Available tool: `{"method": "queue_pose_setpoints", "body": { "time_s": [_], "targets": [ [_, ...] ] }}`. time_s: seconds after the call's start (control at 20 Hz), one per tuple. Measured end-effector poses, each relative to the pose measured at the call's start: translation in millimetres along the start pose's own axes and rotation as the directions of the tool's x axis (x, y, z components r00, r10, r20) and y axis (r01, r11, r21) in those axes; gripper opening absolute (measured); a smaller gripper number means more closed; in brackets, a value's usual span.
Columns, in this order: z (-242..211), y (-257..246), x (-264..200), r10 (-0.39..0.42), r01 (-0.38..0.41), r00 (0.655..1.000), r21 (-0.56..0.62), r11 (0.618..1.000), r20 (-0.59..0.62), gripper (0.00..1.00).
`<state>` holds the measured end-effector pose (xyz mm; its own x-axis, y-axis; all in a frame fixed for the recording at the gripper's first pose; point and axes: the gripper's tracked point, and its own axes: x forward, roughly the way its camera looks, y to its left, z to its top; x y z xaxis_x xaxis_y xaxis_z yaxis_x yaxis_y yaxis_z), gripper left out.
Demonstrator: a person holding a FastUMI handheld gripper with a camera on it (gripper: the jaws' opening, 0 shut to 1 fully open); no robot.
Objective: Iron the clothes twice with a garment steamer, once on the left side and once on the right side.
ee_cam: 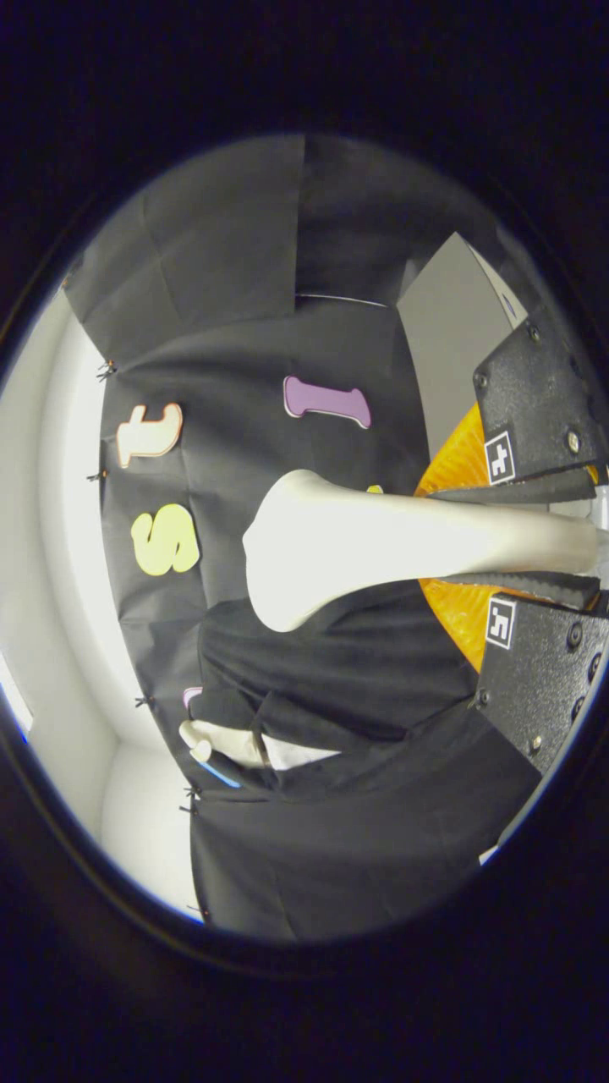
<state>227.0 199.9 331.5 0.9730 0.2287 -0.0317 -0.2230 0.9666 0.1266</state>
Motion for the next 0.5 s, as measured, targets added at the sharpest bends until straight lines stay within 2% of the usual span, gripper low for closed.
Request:
{"method": "queue_pose_setpoints", "body": {
  "time_s": [0.35, 0.5],
  "targets": [
    [16.8, 90.9, 18.7, 0.044, -0.042, 0.998, -0.054, 0.998, 0.04, 0.35],
    [16.9, 114.7, 30.5, 0.031, -0.028, 0.999, -0.085, 0.996, 0.041, 0.35]
  ]
}}
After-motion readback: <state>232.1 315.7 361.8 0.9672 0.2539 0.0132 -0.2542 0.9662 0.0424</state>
